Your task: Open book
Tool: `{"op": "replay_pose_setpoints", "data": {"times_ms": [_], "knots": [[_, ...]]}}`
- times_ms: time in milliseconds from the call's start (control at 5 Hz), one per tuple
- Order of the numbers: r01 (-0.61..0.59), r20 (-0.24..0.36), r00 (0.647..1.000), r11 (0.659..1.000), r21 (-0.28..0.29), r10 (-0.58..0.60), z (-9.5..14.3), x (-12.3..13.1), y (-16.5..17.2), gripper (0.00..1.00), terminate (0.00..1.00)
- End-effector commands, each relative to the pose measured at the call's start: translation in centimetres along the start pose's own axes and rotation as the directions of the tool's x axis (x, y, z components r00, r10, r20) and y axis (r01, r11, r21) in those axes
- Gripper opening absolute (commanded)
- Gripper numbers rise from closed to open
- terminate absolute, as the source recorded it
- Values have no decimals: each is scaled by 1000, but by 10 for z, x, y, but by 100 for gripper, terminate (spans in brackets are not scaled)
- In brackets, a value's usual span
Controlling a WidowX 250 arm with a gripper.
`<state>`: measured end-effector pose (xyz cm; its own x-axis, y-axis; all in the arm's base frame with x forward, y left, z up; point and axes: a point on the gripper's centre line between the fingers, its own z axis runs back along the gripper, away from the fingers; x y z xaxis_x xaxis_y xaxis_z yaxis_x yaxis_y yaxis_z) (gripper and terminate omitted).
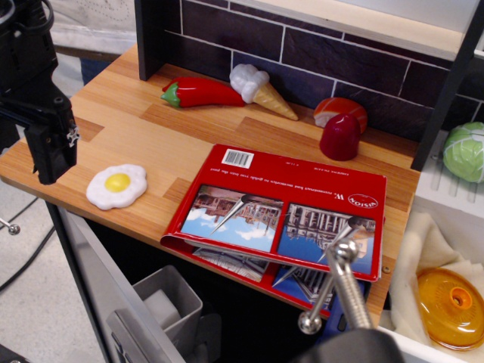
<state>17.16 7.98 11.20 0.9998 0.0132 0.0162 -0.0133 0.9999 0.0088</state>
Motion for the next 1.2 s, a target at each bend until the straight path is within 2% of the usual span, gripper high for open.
{"op": "replay_pose_setpoints", "data": {"times_ms": [0,200,400,600,800,1000], "knots": [[0,0,1000,1000,0,0,0,0,0,100,0],[-76,-28,997,997,-27,75,14,30,-41,100,0],[-123,-72,990,992,-21,121,14,60,-84,100,0],[-163,-31,986,986,12,164,0,87,-133,100,0],[-145,52,989,986,80,141,-14,106,-181,100,0],[-145,100,986,981,130,132,-23,123,-203,100,0]]}}
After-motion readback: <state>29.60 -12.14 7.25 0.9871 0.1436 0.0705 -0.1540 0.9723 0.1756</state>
